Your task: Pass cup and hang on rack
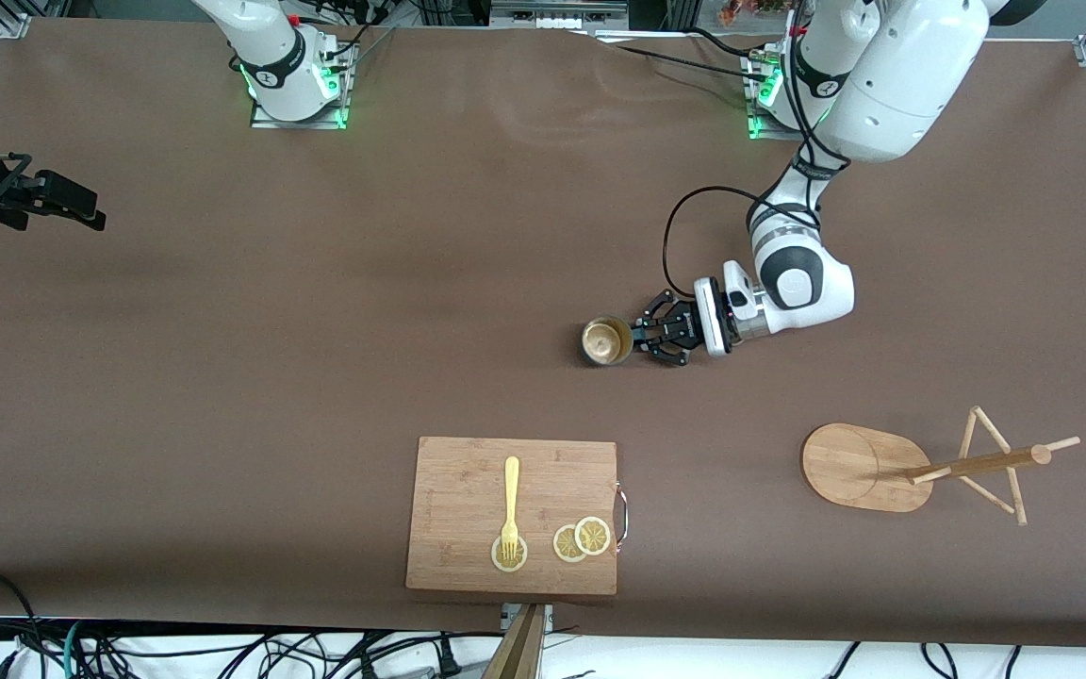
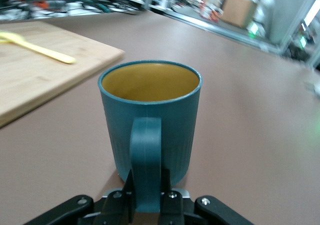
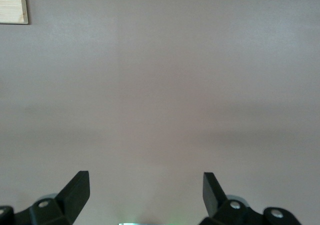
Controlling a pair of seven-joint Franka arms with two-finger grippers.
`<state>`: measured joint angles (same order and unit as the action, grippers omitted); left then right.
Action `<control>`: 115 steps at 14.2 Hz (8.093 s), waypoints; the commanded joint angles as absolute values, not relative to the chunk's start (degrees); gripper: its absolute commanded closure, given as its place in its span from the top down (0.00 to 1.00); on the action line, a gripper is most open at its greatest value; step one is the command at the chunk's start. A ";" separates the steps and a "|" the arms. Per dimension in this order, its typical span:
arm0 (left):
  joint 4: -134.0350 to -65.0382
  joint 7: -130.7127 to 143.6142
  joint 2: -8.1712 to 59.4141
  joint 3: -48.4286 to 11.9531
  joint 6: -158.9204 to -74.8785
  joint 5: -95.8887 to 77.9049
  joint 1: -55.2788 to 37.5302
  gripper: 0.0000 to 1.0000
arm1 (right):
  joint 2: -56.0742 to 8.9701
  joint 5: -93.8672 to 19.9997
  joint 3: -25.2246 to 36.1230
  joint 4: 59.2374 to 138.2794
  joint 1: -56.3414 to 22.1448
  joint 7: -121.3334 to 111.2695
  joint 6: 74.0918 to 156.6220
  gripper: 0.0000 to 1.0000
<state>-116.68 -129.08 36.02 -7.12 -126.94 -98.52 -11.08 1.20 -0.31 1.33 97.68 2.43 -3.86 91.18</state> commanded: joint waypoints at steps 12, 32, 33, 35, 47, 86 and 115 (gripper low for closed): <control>-103.10 -53.89 26.01 12.21 -86.06 -75.41 1.31 0.00 | 0.79 -0.53 0.09 96.33 2.64 -3.52 90.53 1.00; -100.02 -37.71 30.67 12.04 -75.41 -77.79 18.62 0.00 | 0.79 -0.79 0.09 96.33 2.64 -3.60 90.44 1.00; -100.02 -37.71 30.67 12.04 -75.15 -77.78 18.98 0.00 | 0.79 -0.79 0.09 96.33 2.64 -3.60 90.44 1.00; -100.02 -37.71 30.94 12.04 -75.15 -78.22 19.68 0.00 | 0.79 -0.79 0.09 96.33 2.64 -3.60 90.44 1.00; -91.32 -37.44 41.83 12.04 -73.30 -86.74 22.59 0.00 | 0.70 -0.88 0.09 96.15 2.64 -3.69 90.53 1.00; -96.16 -34.40 19.43 11.16 -64.42 -31.12 14.07 1.00 | 0.70 -0.88 -0.70 96.06 2.55 -3.69 90.27 1.00; -79.46 -5.10 9.75 3.69 -76.99 -1.14 -2.55 1.00 | 0.70 -0.97 -0.70 95.98 2.64 -4.13 90.44 1.00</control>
<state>-78.90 -5.88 9.85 3.63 -77.38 -2.78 -2.07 1.14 -0.35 -0.46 97.29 2.29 -3.84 91.16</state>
